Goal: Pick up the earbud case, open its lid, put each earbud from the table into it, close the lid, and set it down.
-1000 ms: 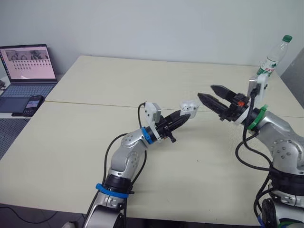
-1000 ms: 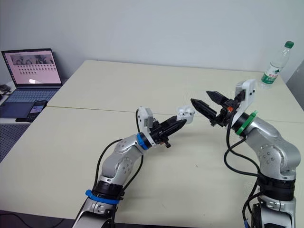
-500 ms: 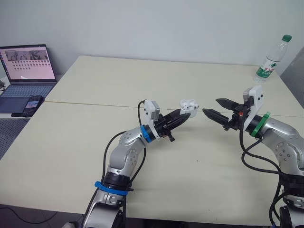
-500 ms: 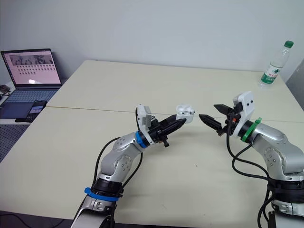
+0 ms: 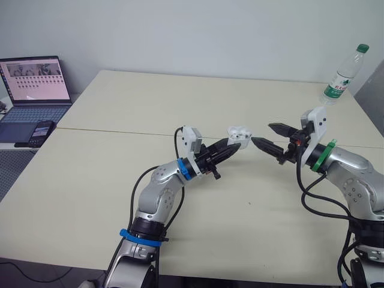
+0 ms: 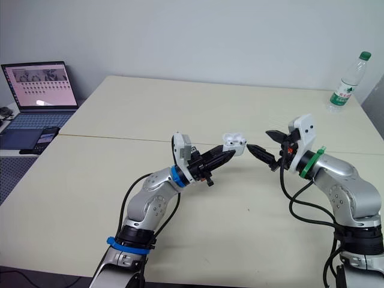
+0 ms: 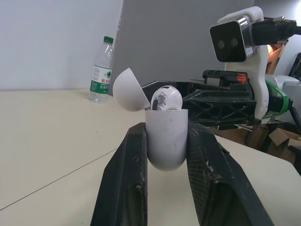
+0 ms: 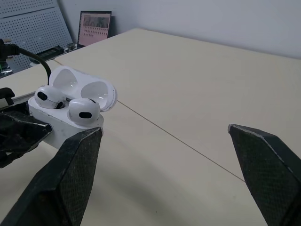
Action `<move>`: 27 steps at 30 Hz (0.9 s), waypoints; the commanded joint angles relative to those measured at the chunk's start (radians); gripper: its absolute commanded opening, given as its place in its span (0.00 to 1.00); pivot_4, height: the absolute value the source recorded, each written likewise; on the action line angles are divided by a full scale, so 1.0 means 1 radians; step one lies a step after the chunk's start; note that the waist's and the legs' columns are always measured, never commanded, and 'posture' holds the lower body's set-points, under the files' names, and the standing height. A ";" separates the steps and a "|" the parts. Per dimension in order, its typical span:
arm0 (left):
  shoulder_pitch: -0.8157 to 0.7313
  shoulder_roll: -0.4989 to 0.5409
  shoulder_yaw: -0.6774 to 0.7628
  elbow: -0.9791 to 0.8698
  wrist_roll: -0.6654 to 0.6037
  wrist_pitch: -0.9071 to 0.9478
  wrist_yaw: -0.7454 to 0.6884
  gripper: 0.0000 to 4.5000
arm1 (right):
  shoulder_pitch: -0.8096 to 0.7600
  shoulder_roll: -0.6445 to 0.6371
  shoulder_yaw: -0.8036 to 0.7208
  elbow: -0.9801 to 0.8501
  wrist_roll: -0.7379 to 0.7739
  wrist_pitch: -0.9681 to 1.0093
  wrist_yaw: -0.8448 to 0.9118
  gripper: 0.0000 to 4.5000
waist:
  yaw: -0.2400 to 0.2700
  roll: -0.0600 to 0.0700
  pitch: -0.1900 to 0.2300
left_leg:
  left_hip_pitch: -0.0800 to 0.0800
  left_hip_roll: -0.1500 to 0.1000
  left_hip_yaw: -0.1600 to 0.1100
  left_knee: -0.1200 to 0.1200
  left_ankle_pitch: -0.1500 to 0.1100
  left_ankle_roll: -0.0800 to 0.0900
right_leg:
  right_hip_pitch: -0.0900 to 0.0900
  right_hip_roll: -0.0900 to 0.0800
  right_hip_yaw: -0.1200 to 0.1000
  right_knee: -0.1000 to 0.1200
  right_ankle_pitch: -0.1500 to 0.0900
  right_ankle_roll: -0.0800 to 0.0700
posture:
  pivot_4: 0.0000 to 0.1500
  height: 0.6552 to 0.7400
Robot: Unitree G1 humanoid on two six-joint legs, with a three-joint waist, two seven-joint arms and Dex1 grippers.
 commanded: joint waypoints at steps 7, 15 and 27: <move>-0.020 -0.009 0.002 -0.008 -0.009 -0.024 -0.007 0.17 | -0.027 0.001 -0.035 -0.035 0.029 -0.001 -0.011 0.99 | 0.000 0.000 0.000 | 0.000 0.000 0.000 0.000 0.000 0.000 | 0.000 0.000 0.000 0.000 0.000 0.000 | 1.00 0.95; -0.026 -0.011 0.003 0.010 -0.009 -0.031 -0.010 0.17 | -0.014 -0.003 -0.034 -0.060 0.051 0.000 -0.017 0.99 | 0.000 0.000 0.000 | 0.000 0.000 0.000 0.000 0.000 0.000 | 0.000 0.000 0.000 0.000 0.000 0.000 | 1.00 0.95; -0.028 -0.012 -0.002 0.013 -0.010 -0.035 -0.013 0.17 | -0.020 -0.006 -0.016 -0.067 0.036 0.003 -0.018 0.99 | 0.000 0.000 0.000 | 0.000 0.000 0.000 0.000 0.000 0.000 | 0.000 0.000 0.000 0.000 0.000 0.000 | 1.00 0.95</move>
